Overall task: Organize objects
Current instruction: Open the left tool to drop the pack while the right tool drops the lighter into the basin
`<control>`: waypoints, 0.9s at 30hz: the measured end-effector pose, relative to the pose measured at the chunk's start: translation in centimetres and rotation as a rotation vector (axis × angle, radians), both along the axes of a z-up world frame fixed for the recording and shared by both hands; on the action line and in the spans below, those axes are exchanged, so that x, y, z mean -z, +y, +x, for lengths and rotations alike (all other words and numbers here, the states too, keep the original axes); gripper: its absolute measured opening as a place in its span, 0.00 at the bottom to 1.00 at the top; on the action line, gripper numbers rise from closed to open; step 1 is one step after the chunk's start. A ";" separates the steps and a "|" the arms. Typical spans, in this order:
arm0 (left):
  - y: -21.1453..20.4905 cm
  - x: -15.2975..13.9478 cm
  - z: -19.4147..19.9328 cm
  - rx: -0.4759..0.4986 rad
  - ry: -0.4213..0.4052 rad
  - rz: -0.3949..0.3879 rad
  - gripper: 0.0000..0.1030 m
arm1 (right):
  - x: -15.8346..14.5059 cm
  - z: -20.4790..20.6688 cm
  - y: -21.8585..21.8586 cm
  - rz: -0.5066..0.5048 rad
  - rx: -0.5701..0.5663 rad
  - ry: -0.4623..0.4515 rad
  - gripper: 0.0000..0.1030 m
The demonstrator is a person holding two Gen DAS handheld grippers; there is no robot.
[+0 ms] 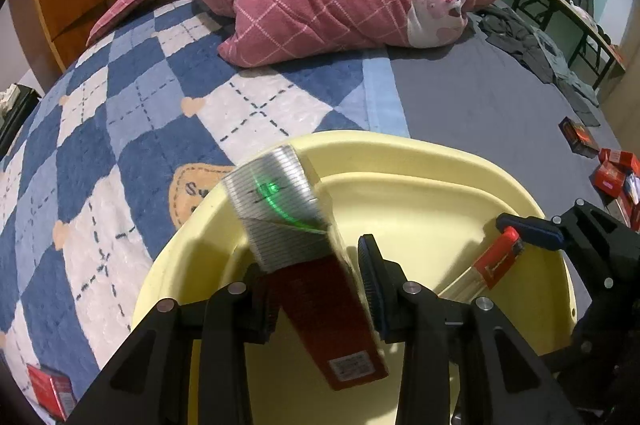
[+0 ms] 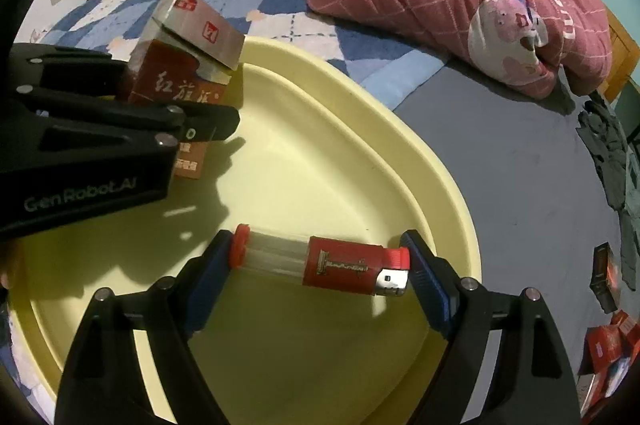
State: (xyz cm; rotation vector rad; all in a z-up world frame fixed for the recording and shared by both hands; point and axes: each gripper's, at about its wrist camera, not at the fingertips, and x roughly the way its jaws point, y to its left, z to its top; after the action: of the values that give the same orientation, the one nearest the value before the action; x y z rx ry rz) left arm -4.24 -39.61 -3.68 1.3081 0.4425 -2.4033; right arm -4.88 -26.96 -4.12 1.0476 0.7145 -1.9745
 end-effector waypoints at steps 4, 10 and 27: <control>0.2 -0.2 0.7 -0.010 0.013 -0.002 0.44 | 0.1 -0.5 -0.2 -0.006 0.005 -0.036 0.81; 1.1 -0.6 1.4 0.013 0.029 -0.013 0.74 | 0.2 -0.3 -0.4 0.000 -0.016 -0.065 0.98; 12.2 -12.3 12.9 -0.062 0.264 -0.151 1.00 | -8.3 1.5 10.3 -0.206 0.178 0.048 1.00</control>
State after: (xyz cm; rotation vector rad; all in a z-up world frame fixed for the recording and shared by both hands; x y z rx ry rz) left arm 8.68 -27.38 8.65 0.9053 0.3576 -2.5117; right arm -3.42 -16.63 4.14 0.9696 0.4436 -2.1796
